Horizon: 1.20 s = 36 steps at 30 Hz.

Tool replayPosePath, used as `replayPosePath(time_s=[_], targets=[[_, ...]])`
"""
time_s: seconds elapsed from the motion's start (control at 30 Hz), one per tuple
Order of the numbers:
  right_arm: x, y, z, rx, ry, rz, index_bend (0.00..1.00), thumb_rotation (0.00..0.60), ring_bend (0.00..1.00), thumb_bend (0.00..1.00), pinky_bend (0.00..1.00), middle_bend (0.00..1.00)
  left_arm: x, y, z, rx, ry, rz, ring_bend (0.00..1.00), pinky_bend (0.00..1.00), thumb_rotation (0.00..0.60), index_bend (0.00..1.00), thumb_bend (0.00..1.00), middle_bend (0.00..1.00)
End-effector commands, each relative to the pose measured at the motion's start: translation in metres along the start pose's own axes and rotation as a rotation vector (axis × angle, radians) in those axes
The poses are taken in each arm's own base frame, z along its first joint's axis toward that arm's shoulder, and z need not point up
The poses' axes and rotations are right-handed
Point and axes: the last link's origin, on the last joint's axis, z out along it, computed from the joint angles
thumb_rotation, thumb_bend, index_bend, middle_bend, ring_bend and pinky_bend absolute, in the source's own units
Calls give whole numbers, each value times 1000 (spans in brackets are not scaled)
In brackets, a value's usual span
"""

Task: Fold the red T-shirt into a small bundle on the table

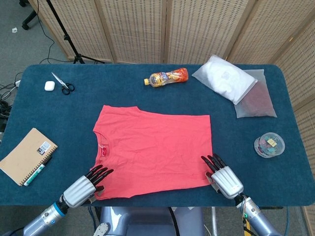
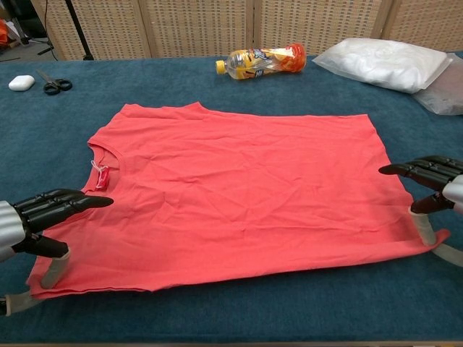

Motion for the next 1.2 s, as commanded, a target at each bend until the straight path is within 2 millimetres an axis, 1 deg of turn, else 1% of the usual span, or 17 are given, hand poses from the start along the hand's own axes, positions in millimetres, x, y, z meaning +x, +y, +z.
replayPosePath(time_s=[0.03,0.23,0.33,0.47,0.63,0.83,1.2], targets=[[0,0,0,0,0,0,605,600,0,517,0,49,0,0,0,3,4,-3,0,0,600,708,459,0],[0,0,0,2,1,0,606,600,0,517,0,49,0,0,0,6,5,-14,0,0,600,709,475,0],[2,0,-1,18,-5,16,610,600,0,539,0,50,2,2,-3,-3,6,-44,0,0,600,711,479,0],[5,0,-3,50,-13,35,614,600,0,543,0,53,10,3,-5,-20,10,-67,0,0,600,714,487,0],[12,-1,-8,120,-17,54,622,600,0,543,0,64,24,6,-9,-42,19,-81,0,0,600,715,532,0],[22,-6,-14,185,-19,77,627,600,0,569,0,70,35,10,-18,-68,15,-89,0,0,600,718,534,0],[23,-20,-35,319,-64,111,635,600,0,569,0,77,46,19,-39,-113,-12,-171,0,0,600,719,535,0]])
